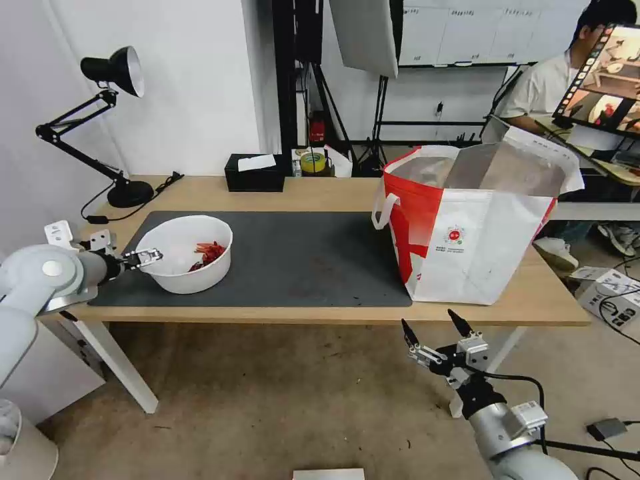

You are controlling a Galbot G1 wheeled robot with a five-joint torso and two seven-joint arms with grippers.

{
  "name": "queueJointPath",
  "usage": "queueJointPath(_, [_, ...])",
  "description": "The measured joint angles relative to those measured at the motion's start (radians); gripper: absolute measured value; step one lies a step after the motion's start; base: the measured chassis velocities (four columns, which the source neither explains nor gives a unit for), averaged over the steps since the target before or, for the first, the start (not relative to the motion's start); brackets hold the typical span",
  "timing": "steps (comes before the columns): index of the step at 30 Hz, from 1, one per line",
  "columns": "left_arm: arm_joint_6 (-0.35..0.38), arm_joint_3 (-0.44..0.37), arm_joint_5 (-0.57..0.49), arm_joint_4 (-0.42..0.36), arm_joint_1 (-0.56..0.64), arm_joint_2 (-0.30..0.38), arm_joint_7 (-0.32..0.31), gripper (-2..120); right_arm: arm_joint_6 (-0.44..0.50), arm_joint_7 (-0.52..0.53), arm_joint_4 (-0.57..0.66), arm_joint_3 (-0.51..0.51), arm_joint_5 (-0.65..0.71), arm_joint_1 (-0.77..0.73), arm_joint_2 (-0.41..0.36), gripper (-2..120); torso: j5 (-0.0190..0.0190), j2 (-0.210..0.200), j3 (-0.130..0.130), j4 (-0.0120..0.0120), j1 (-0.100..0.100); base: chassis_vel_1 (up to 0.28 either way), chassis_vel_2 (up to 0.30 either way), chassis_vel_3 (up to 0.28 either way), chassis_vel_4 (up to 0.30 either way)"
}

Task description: Pick up the trash from the table and place it into the takeout bag.

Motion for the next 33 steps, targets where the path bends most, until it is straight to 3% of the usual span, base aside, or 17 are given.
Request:
queueJointPath(11, [0.006, 0.029, -0.001, 0.01, -0.019, 0.0, -0.024, 100, 0.0, 0.0, 0.0, 0.0, 0.0, 0.0, 0.0, 100, 0.0, 0.0, 0.0, 0.0, 0.0, 0.0, 0.0, 0.0, 0.0])
queueJointPath(19, [0.006, 0.059, -0.001, 0.024, -0.043, 0.0, -0.062, 91, 0.0, 0.0, 0.0, 0.0, 0.0, 0.0, 0.0, 100, 0.0002, 0.0, 0.0, 0.0, 0.0, 0.0, 0.0, 0.0, 0.0])
queueJointPath(23, [0.006, 0.071, -0.001, 0.027, -0.05, 0.002, -0.075, 78, 0.0, 0.0, 0.0, 0.0, 0.0, 0.0, 0.0, 100, 0.0003, 0.0, 0.0, 0.0, 0.0, 0.0, 0.0, 0.0, 0.0])
queueJointPath(26, [0.006, 0.08, -0.002, 0.028, -0.057, 0.006, -0.081, 62, 0.0, 0.0, 0.0, 0.0, 0.0, 0.0, 0.0, 100, 0.0, 0.0, 0.0, 0.0, 0.0, 0.0, 0.0, 0.0, 0.0])
queueJointPath(31, [0.006, 0.083, -0.002, 0.028, -0.059, 0.007, -0.082, 50, 0.0, 0.0, 0.0, 0.0, 0.0, 0.0, 0.0, 100, -0.0001, 0.0, 0.0, 0.0, 0.0, 0.0, 0.0, 0.0, 0.0])
queueJointPath(33, [0.006, 0.082, -0.003, 0.025, -0.058, 0.008, -0.081, 38, 0.0, 0.0, 0.0, 0.0, 0.0, 0.0, 0.0, 100, -0.0002, 0.0, 0.0, 0.0, 0.0, 0.0, 0.0, 0.0, 0.0])
